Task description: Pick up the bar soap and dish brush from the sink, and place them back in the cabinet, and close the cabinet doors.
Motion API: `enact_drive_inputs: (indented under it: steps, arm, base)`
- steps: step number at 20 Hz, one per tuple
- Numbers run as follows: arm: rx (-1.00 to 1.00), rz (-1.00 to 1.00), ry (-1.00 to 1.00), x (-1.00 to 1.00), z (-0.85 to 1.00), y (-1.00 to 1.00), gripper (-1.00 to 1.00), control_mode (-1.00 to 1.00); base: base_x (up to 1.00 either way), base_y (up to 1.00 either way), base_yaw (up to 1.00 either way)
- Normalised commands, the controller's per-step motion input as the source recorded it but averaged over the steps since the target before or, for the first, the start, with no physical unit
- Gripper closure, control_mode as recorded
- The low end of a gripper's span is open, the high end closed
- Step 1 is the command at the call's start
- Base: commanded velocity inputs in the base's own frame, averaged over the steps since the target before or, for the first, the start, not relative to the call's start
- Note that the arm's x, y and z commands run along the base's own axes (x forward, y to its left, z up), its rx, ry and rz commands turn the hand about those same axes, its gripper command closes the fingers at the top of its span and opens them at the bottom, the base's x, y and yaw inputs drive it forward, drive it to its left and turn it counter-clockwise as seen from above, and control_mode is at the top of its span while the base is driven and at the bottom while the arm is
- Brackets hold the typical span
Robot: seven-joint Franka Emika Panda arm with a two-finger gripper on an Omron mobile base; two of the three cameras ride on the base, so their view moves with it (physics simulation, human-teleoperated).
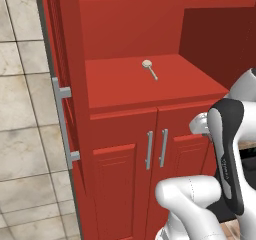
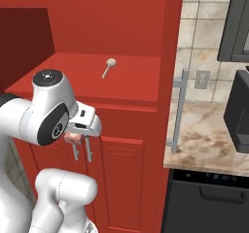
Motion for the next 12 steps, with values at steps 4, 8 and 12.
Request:
enact_drive_inputs:
  steps: [4,8,12]
  arm:
    - [0.0,0.0,0.0,0.0,0.0,0.0,1.0,1.0]
    - [0.0,0.0,0.0,0.0,0.0,0.0,1.0,1.0]
    - [0.0,0.0,-0.07,0.0,0.12,0.0,1.0,-1.0]
  base:
    - [0.12,0.0,0.0]
    - [0.13,0.0,0.0]
    - [0.0,0.0,0.0]
